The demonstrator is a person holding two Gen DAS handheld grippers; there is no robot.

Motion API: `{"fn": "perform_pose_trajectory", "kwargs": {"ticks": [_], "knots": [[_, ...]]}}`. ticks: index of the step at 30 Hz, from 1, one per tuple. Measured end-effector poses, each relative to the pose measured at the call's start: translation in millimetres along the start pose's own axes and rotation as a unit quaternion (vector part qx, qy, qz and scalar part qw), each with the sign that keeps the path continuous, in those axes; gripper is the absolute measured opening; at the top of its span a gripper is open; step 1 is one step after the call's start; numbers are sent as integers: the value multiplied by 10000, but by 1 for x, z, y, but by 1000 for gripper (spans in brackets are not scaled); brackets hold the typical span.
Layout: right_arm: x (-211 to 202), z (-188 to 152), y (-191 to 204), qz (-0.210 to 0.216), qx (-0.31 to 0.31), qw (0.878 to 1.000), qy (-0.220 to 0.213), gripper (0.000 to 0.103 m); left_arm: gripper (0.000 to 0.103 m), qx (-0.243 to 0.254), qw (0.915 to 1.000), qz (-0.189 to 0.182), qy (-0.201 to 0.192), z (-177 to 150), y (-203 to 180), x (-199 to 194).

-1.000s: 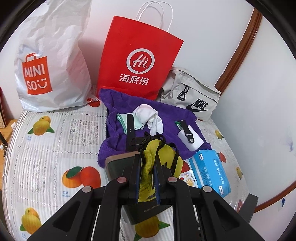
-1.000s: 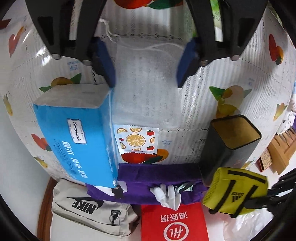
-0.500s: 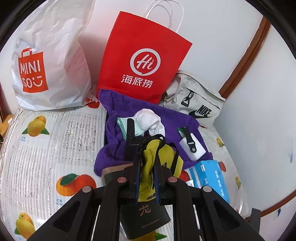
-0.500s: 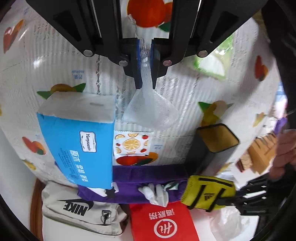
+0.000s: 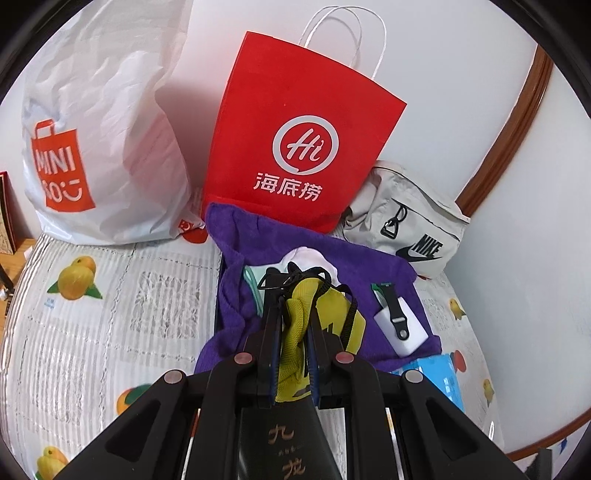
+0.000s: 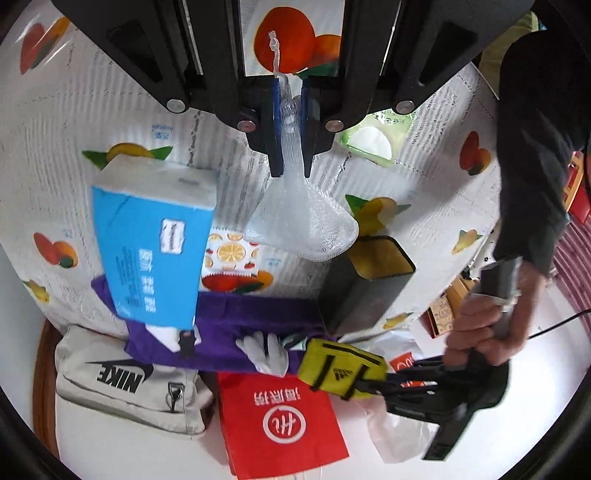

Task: Organize soft objects
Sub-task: 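Lower the yellow pouch onto the towel and open the left gripper, then carry the mesh bag to the towel with the right gripper while the left nears the packet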

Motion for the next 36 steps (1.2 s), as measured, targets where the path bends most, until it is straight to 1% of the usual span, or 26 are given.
{"fn": "perform_pose_trajectory", "kwargs": {"ticks": [4,9,13,15,18,21,25,27,29,30,32,33,35,36], "knots": [[-15,5,-5,42,-125,9998,-167,8,12,43,9999,-30,93,8,-3,16],[-27,7,-17,53,-188,9993,-333,8,12,194,9995,53,227,14,-7,36],[-27,12,-31,93,-30,9996,-260,8,12,182,9986,86,480,12,-4,61],[-30,15,-37,179,45,9994,-298,8,12,211,9979,137,604,9,-4,72],[-34,20,-41,175,28,9991,-377,8,13,224,9969,194,733,5,-3,84],[-37,24,-43,148,-11,9990,-429,8,15,241,9959,282,824,2,-2,90],[-36,28,-48,130,29,9992,-389,8,17,320,9955,319,828,3,-2,92],[-35,30,-51,157,83,9991,-373,8,22,364,9952,339,839,4,-3,92],[-36,31,-52,173,98,9990,-412,8,36,366,9946,416,873,5,-2,92],[-37,31,-52,190,88,9989,-419,8,39,366,9945,449,873,6,-2,92],[-38,32,-50,204,68,9987,-457,8,50,379,9949,489,793,8,-2,87],[-39,32,-48,216,41,9987,-458,8,52,390,9951,497,756,9,-2,85],[-40,32,-46,187,-4,9987,-475,8,59,436,9947,568,741,10,-3,81],[-40,32,-46,188,-16,9987,-482,8,60,485,9941,612,746,11,-4,78]]}}
Point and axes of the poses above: each gripper's, at about its wrist camera, not at the fingertips, and x roughly the way its jaws point, y to its left, z to its top, the point moved 1 cm from there along x, roughly the way its jaws point, and after that the axes turned 13 degrees about x, right-handed, at the moved point
